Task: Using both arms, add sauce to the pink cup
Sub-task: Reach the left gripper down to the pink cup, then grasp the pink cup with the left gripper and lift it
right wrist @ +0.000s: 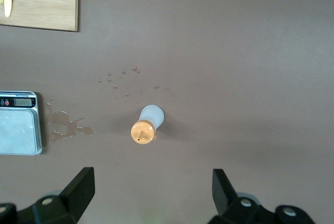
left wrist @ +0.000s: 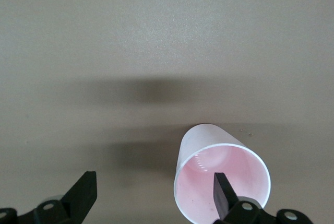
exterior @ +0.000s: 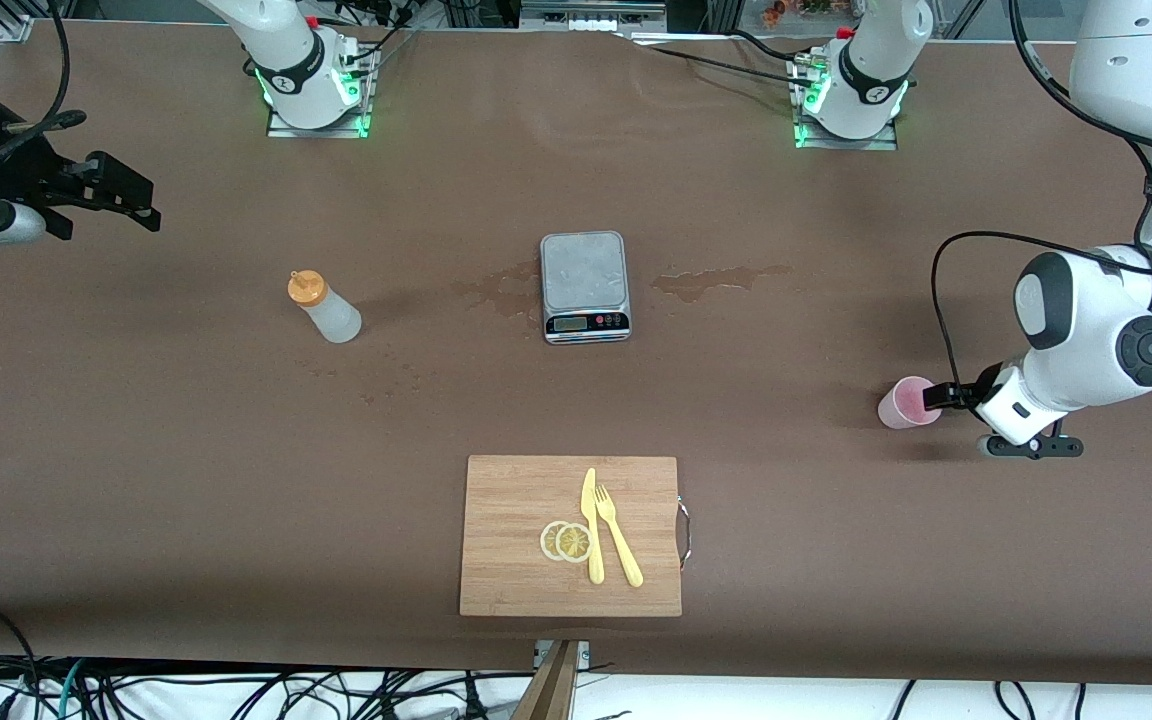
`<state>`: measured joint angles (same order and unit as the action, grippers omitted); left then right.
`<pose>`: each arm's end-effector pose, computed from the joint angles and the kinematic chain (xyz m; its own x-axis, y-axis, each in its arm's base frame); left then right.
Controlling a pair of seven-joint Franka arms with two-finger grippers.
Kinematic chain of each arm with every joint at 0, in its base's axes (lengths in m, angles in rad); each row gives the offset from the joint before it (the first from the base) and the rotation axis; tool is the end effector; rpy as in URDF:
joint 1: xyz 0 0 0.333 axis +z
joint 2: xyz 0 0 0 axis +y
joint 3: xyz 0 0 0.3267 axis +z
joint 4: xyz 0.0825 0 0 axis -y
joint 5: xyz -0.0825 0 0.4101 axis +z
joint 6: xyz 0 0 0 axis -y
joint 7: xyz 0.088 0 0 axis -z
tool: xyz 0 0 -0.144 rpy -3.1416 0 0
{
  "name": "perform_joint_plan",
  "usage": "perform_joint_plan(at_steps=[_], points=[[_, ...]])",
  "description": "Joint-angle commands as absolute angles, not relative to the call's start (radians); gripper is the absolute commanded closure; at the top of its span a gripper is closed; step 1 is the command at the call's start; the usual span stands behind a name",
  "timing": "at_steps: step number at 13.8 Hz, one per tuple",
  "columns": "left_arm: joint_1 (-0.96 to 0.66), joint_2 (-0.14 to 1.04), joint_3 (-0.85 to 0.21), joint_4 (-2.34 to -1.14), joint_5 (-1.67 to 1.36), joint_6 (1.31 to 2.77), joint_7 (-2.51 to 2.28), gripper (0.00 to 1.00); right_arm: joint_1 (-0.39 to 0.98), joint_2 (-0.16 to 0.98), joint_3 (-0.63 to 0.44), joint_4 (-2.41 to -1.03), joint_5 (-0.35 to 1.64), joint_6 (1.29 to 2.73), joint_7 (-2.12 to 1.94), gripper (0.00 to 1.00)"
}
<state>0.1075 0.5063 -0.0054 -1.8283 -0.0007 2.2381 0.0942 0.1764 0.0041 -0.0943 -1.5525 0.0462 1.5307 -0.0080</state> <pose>0.6541 0.0671 0.2028 0.9954 0.0083 -0.0956 0.0095 -0.9999 0.0122 0.5745 0.0542 0.6016 0.9955 0.0918 -0.0255 0.0905 -0.9948 -0.0460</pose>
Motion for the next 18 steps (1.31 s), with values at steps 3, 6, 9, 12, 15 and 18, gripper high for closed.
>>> perform_joint_plan(at_steps=[3,6,9,12,15,18], points=[[0.106,0.517,-0.003,-1.838,0.003,2.253,0.101,0.68,0.173,0.009,-0.098,-1.532,0.061,1.516,-0.012,0.00],[0.101,0.517,-0.003,-1.839,0.002,2.246,0.086,1.00,0.173,0.009,-0.098,-1.532,0.061,1.514,-0.012,0.00],[0.097,0.515,-0.005,-1.838,-0.011,2.241,0.063,1.00,0.173,0.009,-0.098,-1.532,0.061,1.517,-0.012,0.00],[0.060,0.506,-0.014,-1.825,-0.075,2.234,0.057,1.00,0.172,0.009,-0.100,-1.532,0.061,1.516,-0.012,0.00],[0.020,0.477,-0.083,-1.763,-0.110,2.125,-0.041,1.00,0.170,0.011,-0.100,-1.532,0.061,1.525,-0.012,0.00],[-0.009,0.453,-0.178,-1.732,-0.110,2.068,-0.190,1.00,0.169,0.015,-0.100,-1.532,0.060,1.529,-0.012,0.00]])
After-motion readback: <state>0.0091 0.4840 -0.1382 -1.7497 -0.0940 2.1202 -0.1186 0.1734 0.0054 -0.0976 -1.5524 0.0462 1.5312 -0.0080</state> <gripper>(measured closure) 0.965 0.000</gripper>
